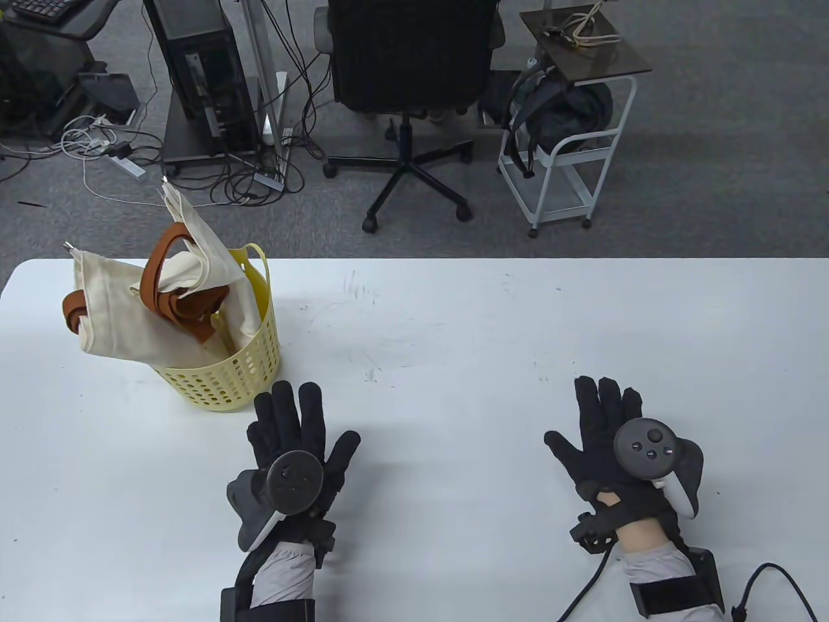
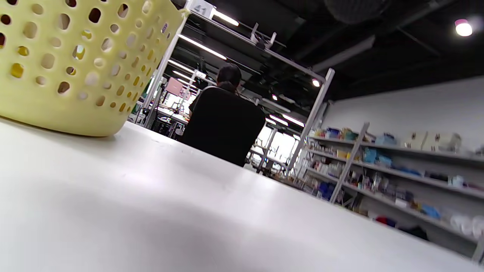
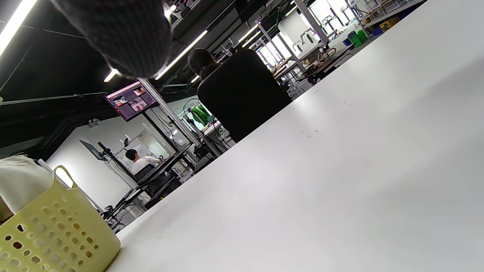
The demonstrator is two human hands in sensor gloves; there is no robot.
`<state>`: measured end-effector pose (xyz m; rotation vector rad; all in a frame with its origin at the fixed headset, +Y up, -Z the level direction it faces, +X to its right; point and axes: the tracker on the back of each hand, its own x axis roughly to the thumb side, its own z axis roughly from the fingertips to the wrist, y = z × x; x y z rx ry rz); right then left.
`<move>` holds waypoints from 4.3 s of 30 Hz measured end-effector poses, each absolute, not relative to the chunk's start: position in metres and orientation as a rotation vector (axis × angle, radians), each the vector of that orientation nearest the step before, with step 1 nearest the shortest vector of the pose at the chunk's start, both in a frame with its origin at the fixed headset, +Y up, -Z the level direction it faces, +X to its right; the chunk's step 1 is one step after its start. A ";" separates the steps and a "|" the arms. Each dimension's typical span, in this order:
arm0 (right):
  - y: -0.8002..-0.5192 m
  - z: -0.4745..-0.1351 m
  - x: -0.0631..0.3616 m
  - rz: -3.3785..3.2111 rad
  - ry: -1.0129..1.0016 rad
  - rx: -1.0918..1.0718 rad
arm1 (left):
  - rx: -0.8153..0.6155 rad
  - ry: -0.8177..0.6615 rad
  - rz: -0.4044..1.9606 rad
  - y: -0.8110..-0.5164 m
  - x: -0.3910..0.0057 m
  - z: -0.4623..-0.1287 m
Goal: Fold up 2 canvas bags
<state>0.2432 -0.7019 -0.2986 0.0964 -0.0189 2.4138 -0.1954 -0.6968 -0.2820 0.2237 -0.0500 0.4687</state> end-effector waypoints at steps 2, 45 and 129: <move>-0.702 -0.298 0.243 2.396 -0.011 0.094 | 0.227 -0.025 0.507 -0.690 -0.197 -0.285; -0.695 -0.296 0.253 2.268 -0.062 0.084 | 0.340 -0.328 1.153 -0.476 -0.260 -0.307; -0.733 -0.317 0.253 1.238 0.141 0.124 | -0.383 -0.108 1.710 -0.689 -0.165 -0.378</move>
